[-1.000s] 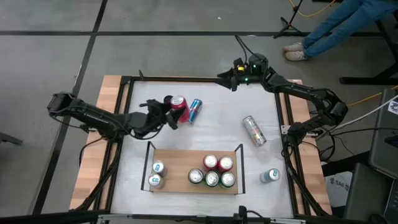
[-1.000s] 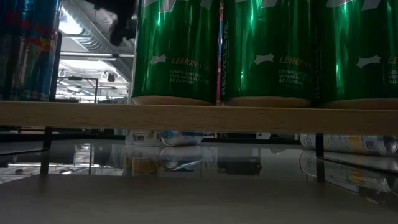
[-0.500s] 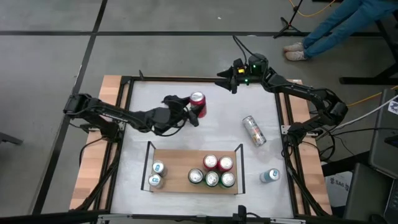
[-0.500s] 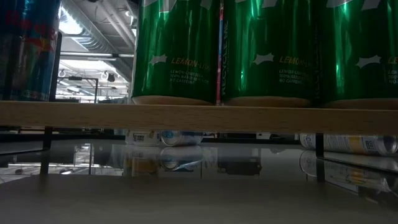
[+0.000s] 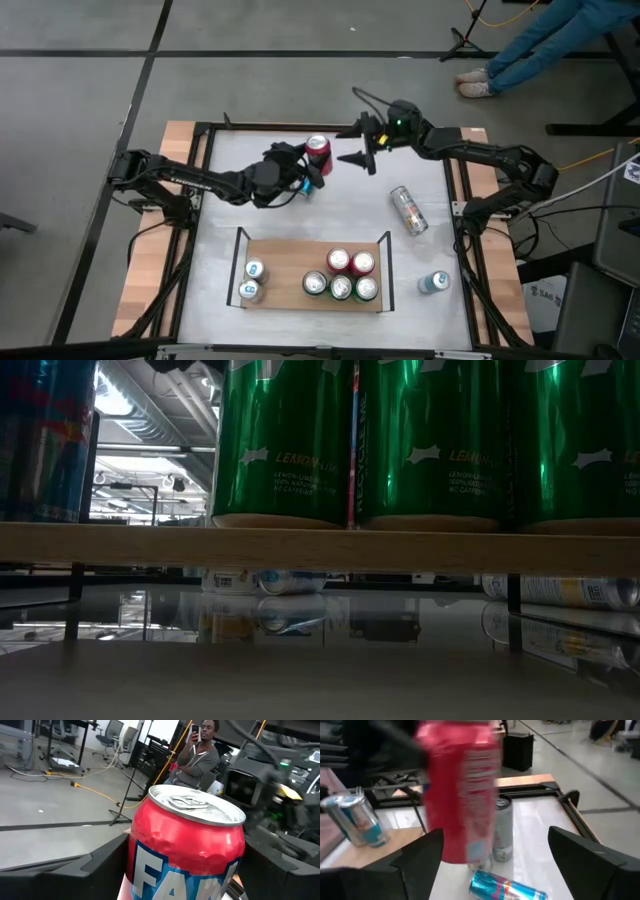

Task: Place canned beverage on shelf
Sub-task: Put the red soda can on the shelf aligned with the other red soda can

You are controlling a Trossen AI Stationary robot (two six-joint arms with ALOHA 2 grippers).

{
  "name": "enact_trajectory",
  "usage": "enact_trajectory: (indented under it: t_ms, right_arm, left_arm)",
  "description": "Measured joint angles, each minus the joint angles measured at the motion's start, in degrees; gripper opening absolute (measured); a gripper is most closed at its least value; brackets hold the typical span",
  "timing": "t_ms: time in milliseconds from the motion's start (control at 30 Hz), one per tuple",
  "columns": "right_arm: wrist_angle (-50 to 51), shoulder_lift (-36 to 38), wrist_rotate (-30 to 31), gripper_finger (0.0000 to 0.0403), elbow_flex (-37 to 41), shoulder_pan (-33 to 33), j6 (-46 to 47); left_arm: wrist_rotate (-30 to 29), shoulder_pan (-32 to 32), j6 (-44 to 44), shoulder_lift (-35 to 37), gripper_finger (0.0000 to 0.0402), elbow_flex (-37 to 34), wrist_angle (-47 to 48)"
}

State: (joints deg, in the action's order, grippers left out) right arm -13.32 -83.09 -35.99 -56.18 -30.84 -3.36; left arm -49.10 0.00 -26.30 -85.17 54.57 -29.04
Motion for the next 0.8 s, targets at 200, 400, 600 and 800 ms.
enact_trajectory:
  t_ms: [200, 400, 600, 800]
  right_arm:
    - [-0.10, 0.00, 11.92, 0.0347, 0.00, 5.17, -1.37]
    - [-0.18, 0.00, 17.36, 0.0347, 0.00, 9.40, -1.37]
    - [-0.25, 0.00, 23.52, 0.0347, 0.00, 13.41, -1.28]
    - [-0.33, 0.00, 33.88, 0.0347, 0.00, 16.72, 2.05]
  left_arm:
    - [-0.11, 0.52, 1.33, 0.00, 0.0302, 0.00, 0.00]
    - [-1.35, 0.50, 1.46, 0.00, 0.0302, 0.00, -0.02]
    - [-2.01, 0.50, 1.46, 0.00, 0.0302, 0.00, -0.02]
    - [-2.01, 0.50, 1.42, 0.00, 0.0302, 0.00, -0.26]
